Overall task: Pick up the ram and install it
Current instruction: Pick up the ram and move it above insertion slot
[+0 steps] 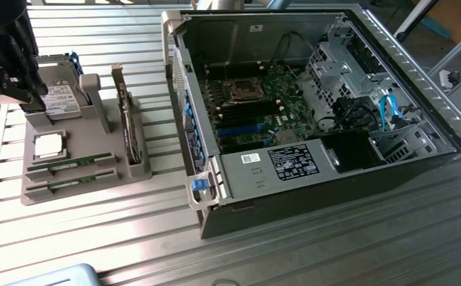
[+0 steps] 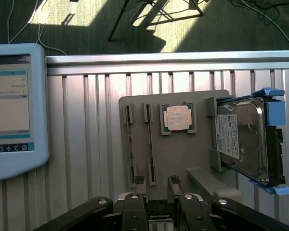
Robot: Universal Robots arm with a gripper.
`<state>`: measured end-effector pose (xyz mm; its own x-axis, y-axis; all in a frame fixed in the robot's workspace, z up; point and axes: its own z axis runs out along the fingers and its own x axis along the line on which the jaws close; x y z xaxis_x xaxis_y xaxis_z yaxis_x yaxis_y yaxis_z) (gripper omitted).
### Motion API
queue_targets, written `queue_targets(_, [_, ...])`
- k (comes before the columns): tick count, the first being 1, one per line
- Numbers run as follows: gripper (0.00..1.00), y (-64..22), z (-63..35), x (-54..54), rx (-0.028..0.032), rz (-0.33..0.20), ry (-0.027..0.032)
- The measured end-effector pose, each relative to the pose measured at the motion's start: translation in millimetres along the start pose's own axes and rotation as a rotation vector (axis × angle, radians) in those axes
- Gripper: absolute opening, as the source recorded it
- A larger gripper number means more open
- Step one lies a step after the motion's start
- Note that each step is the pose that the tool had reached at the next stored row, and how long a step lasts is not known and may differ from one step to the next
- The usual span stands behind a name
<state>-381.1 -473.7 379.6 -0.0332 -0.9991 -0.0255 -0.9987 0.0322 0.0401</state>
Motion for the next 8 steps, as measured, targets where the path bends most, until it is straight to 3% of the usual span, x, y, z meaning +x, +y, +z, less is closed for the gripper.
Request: queue_targets(8, [0.32,-0.5,4.8,7.4,0.0001,0.0,0.0])
